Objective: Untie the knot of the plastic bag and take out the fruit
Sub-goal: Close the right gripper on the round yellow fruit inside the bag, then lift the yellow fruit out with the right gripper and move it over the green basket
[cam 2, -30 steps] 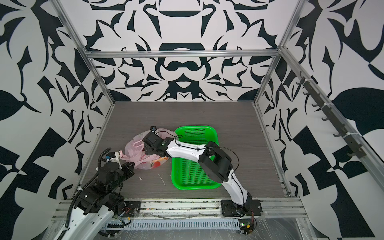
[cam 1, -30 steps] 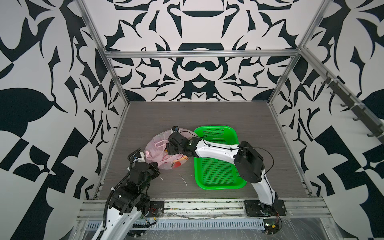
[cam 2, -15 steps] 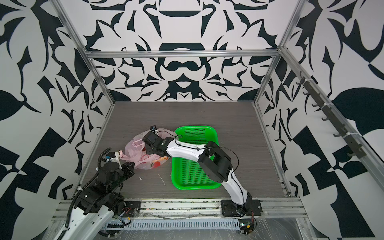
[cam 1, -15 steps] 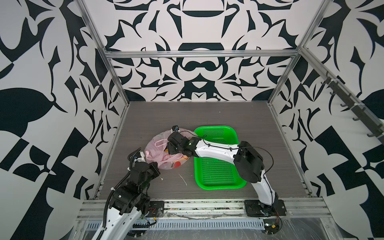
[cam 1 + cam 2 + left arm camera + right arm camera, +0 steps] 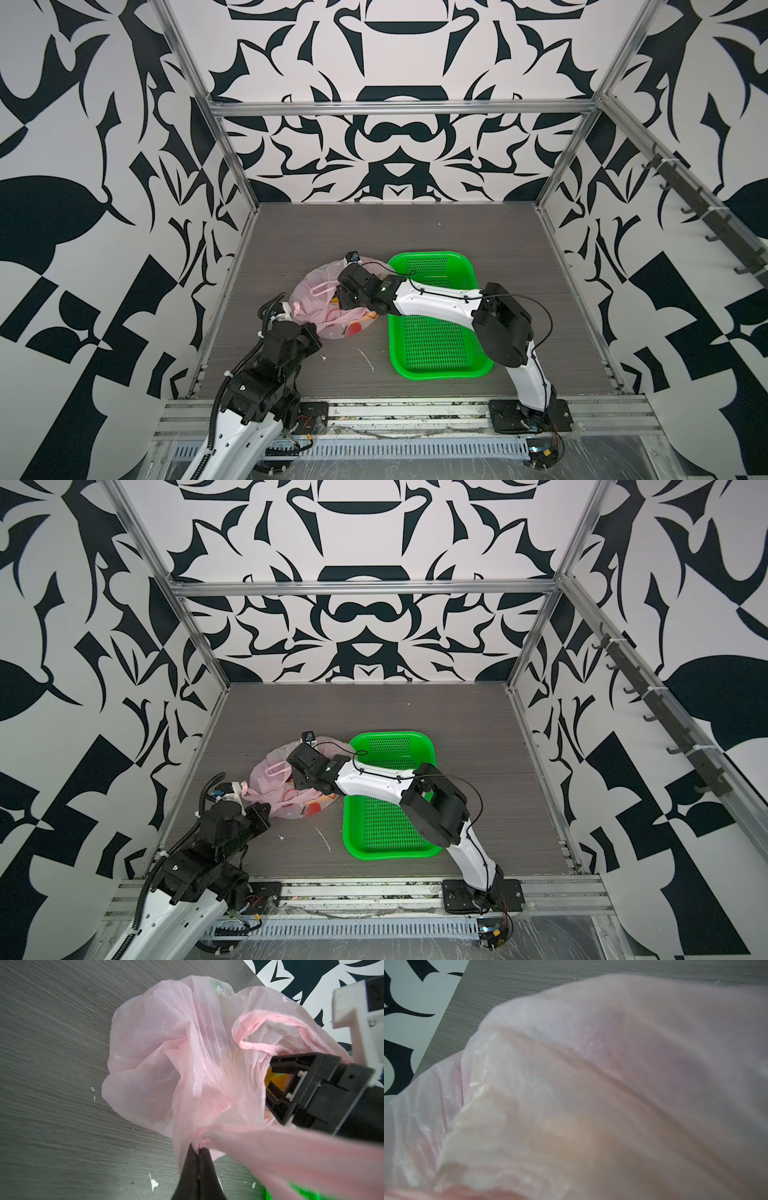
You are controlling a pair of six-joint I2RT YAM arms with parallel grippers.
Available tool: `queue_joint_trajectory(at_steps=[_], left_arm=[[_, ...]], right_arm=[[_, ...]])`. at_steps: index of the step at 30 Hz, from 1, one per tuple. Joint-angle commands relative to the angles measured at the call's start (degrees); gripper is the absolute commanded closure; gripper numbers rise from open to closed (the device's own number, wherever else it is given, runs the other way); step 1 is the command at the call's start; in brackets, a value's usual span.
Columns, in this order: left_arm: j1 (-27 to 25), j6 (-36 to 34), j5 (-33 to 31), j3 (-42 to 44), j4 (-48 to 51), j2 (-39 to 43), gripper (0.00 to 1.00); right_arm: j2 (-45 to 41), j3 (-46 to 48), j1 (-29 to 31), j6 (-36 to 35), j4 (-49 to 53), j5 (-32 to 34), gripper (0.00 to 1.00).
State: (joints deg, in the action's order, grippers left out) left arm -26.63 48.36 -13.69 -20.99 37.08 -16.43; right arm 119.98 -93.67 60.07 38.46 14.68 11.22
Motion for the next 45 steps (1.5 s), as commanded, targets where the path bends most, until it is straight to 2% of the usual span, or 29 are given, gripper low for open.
queue_joint_trajectory(at_steps=[1,19,34,45], left_arm=[[0.09,-0.46,0.12,-1.68,-1.59,-1.44,1.00],[0.09,-3.53,-0.76,-5.66,-6.61,-8.18,1.00],[0.09,-5.01,-1.69,-7.56,-9.87,-10.90,1.00],[0.09,-5.86,-1.83,-8.10,-12.21,-12.52,1.00]], right_arm=[[-5.11,0.80,-0.03,-1.59,-1.76,-1.19,0.64],[-12.41,4.75,1.46,-5.56,-1.69,-3.93,0.67],[-22.62,10.88,2.99,-7.68,0.55,-6.39,0.70],[-33.40,17.42,2.84,-8.91,5.25,0.26,0.71]])
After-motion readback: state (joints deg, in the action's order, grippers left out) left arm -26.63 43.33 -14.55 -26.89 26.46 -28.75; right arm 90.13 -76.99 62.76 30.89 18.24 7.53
